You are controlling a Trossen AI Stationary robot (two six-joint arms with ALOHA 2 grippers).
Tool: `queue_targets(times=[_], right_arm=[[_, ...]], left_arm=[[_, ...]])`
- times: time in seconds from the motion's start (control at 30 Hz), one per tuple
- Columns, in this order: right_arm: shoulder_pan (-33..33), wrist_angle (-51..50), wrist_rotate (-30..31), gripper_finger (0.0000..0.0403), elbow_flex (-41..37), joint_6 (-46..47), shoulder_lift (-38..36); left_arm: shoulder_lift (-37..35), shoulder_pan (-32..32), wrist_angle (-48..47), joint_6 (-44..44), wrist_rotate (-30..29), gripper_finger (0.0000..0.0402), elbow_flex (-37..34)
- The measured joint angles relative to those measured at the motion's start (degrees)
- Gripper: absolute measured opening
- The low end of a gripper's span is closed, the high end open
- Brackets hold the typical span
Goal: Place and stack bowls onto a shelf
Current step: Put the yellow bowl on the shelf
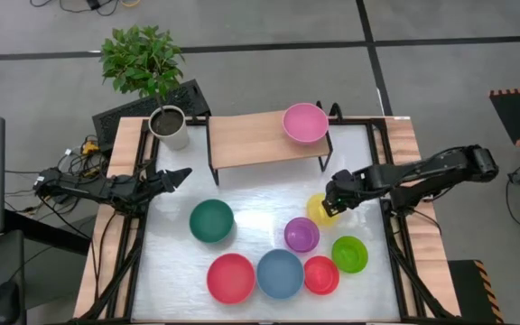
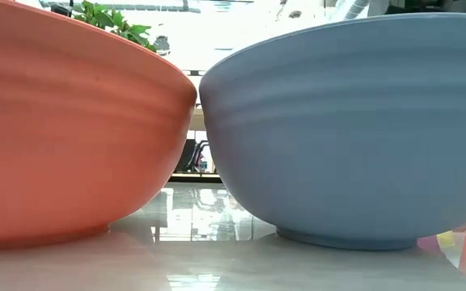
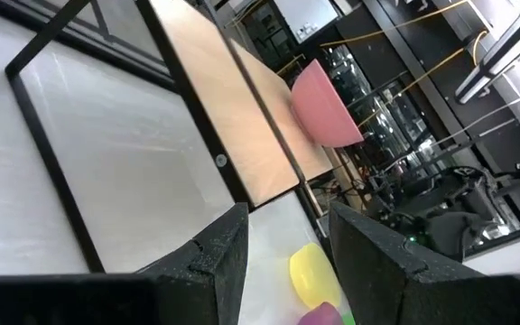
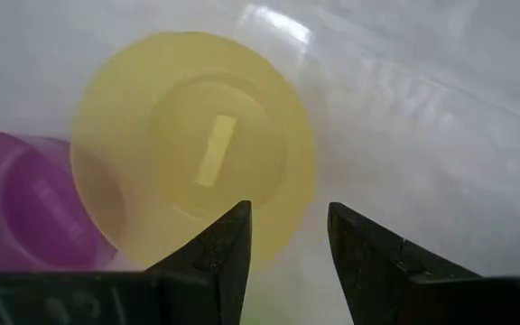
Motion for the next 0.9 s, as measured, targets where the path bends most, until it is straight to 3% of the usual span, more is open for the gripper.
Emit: queue_targets(times=[0.43, 0.73, 0.9], right_arm=[[-0.04, 4.61, 0.13, 0.017, -5.34, 2.57, 0.01], [-1.92, 5.37, 0.26, 0.0106, -5.43, 2.13, 1.21], [-2.1, 10.7, -1.22, 0.0099, -7.49, -1.81, 3.29]], left_arm=[[0.01, 0.01, -0.29, -1.33, 0.01, 0.014, 0.0], [0.0, -0.02, -0.29, -1.33, -0.5, 0.014, 0.0], [0.02, 0.01, -0.41, -1.31, -0.46, 0.014, 0.0]])
